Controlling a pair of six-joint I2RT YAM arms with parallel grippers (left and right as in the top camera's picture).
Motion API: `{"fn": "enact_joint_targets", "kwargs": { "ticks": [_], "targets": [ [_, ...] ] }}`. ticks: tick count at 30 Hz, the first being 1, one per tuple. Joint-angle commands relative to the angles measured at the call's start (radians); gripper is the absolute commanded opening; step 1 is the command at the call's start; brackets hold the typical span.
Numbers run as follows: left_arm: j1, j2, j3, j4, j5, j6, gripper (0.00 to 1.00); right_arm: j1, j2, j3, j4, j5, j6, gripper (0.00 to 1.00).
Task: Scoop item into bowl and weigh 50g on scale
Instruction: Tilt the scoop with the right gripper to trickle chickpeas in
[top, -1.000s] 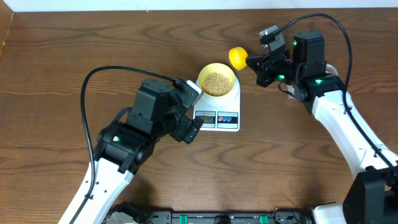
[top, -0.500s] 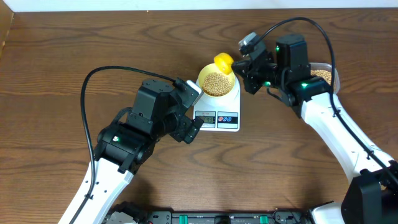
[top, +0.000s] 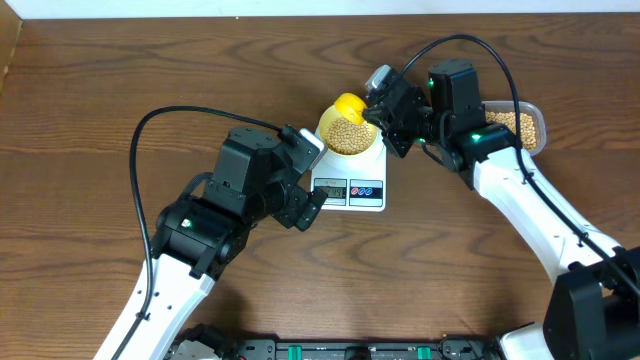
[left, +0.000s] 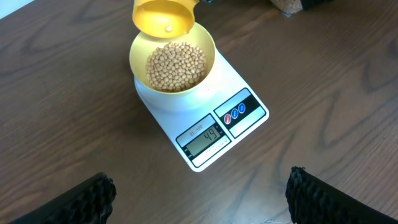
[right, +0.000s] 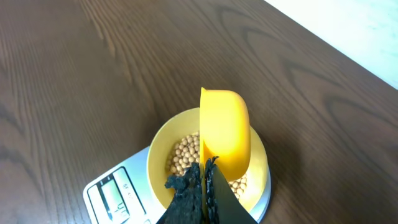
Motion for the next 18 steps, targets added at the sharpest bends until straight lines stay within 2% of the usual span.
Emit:
{"fn": "enact_joint_targets", "kwargs": {
  "ticks": [1, 18],
  "targets": [
    [0.005, -0.011, 0.004, 0.0, -0.003, 0.002, 0.9, 0.006, 0.011, -0.001, 0.008, 0.0, -0.024, 0.01],
    [0.005, -0.011, 0.004, 0.0, -0.003, 0.002, 0.9, 0.006, 0.011, -0.001, 0.016, -0.001, -0.175, 0.01]
  ]
}}
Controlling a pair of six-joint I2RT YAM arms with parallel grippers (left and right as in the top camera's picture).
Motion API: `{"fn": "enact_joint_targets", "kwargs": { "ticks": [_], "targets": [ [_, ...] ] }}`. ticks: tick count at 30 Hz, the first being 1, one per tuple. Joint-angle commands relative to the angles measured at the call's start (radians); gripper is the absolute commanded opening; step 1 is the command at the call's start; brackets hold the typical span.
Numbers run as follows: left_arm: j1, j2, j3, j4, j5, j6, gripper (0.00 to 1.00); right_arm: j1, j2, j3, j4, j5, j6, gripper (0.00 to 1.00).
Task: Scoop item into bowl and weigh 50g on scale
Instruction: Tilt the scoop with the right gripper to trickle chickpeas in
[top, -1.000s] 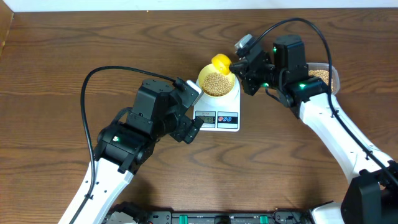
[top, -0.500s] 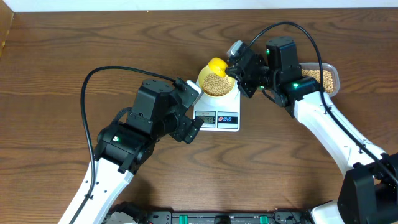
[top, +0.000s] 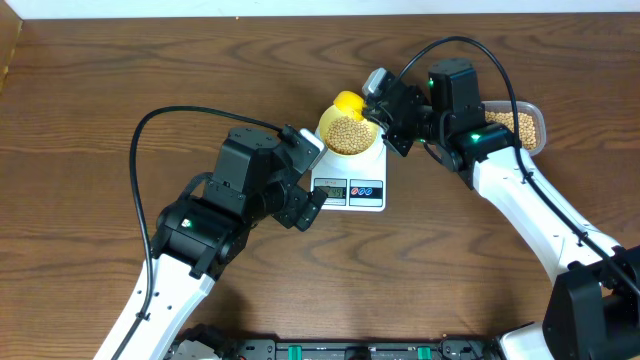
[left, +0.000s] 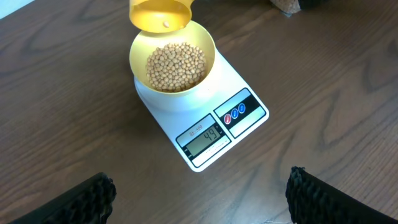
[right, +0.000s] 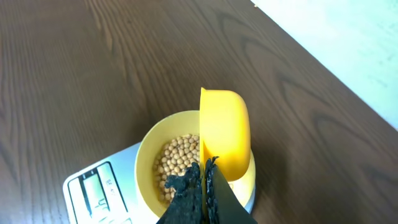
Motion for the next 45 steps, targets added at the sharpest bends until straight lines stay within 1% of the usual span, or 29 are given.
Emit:
{"fn": "enact_joint_targets", "kwargs": {
  "ticks": [1, 9, 45],
  "targets": [
    [0.005, -0.011, 0.004, 0.0, -0.003, 0.002, 0.9, 0.006, 0.01, -0.001, 0.002, -0.003, -0.054, 0.01],
    [0.005, -0.011, 0.004, 0.0, -0.003, 0.002, 0.9, 0.005, 0.011, -0.001, 0.002, -0.002, -0.112, 0.01],
    [0.005, -0.011, 0.004, 0.0, -0.003, 0.002, 0.9, 0.005, 0.012, -0.001, -0.002, 0.023, -0.111, 0.01]
  ]
}}
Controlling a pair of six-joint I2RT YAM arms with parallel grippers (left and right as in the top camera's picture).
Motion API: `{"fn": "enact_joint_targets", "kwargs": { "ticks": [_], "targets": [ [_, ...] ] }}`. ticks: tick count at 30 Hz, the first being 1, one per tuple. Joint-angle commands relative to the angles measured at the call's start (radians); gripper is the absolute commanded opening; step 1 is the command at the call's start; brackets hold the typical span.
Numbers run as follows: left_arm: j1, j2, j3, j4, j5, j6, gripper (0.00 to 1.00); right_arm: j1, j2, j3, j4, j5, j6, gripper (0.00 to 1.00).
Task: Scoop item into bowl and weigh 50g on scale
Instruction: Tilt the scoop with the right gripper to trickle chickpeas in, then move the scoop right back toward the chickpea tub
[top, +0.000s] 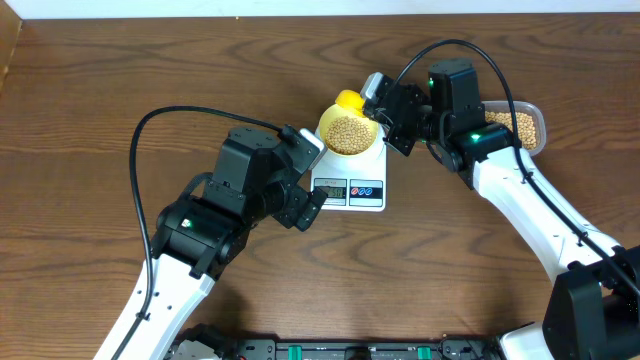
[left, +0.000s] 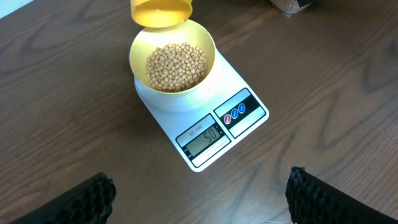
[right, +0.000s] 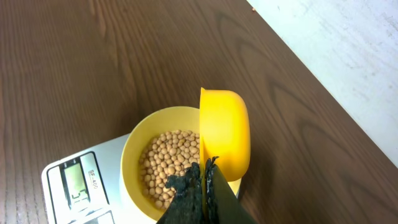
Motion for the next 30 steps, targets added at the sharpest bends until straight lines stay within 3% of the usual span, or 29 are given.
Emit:
{"fn": "enact_joint_targets", "kwargs": {
  "ticks": [1, 11, 24, 30],
  "targets": [
    [0.005, -0.011, 0.004, 0.0, -0.003, 0.002, 0.9, 0.005, 0.012, -0.001, 0.0, 0.001, -0.011, 0.01],
    [0.005, -0.011, 0.004, 0.0, -0.003, 0.002, 0.9, 0.005, 0.012, -0.001, 0.017, 0.002, 0.033, 0.01],
    [0.005, -0.011, 0.004, 0.0, -0.003, 0.002, 0.9, -0.108, -0.021, -0.001, 0.034, 0.001, 0.584, 0.01],
    [0.005, -0.011, 0.004, 0.0, -0.003, 0.002, 0.9, -0.184, -0.096, -0.001, 0.032, 0.038, 0.727, 0.01]
  ]
}}
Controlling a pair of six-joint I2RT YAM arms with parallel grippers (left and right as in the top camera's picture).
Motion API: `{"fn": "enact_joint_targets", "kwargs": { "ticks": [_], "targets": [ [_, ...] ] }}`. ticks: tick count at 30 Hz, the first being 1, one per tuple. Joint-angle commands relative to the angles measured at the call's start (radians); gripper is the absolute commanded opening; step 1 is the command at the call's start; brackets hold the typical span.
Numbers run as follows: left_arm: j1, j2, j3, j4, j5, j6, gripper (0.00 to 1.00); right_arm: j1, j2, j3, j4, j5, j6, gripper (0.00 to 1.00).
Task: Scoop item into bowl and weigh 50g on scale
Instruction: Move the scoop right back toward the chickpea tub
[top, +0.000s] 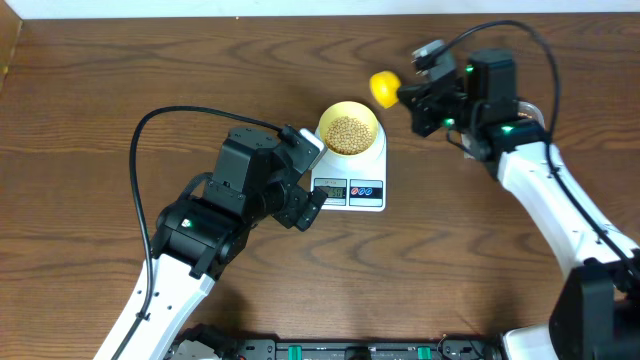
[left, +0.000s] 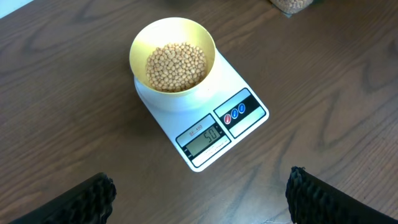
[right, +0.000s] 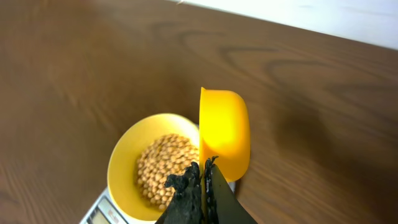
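A yellow bowl (top: 348, 130) (left: 172, 62) (right: 152, 165) of tan beans stands on the white scale (top: 350, 185) (left: 205, 121), whose display (left: 205, 135) reads 50. My right gripper (top: 418, 98) (right: 204, 177) is shut on the handle of the yellow scoop (top: 382, 88) (right: 224, 134), held in the air to the right of the bowl and clear of it. My left gripper (left: 199, 199) hovers open over bare table in front of the scale, holding nothing.
A clear container of beans (top: 530, 112) lies at the right, mostly hidden behind my right arm; its corner (left: 292, 5) shows at the top of the left wrist view. The table's far edge (top: 300, 14) runs along the top.
My right gripper has carried the scoop from over the bowl's far rim to the right, clear of the bowl. The display still reads 50. My left arm has not moved.
The scoop was tipped over the bowl's far rim with a bean or two inside and the display read 49. It stayed there, then showed empty with the reading at 50. Now the scoop is held away to the right of the scale.
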Motion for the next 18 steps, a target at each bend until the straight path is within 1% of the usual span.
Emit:
{"fn": "enact_joint_targets", "kwargs": {
  "ticks": [1, 5, 11, 13, 18],
  "targets": [
    [0.005, -0.011, 0.004, 0.0, -0.003, 0.002, 0.9, -0.033, -0.083, -0.001, 0.003, 0.045, 0.144, 0.01],
    [0.005, -0.011, 0.004, 0.0, -0.003, 0.002, 0.9, -0.05, -0.14, -0.001, 0.003, 0.137, 0.174, 0.01],
    [0.005, -0.011, 0.004, 0.0, -0.003, 0.002, 0.9, -0.053, -0.197, -0.001, -0.029, 0.279, 0.18, 0.01],
    [0.005, -0.011, 0.004, 0.0, -0.003, 0.002, 0.9, -0.053, -0.201, -0.001, -0.048, 0.322, 0.208, 0.01],
    [0.005, -0.011, 0.004, 0.0, -0.003, 0.002, 0.9, -0.053, -0.202, -0.001, -0.083, 0.437, 0.337, 0.01]
  ]
}}
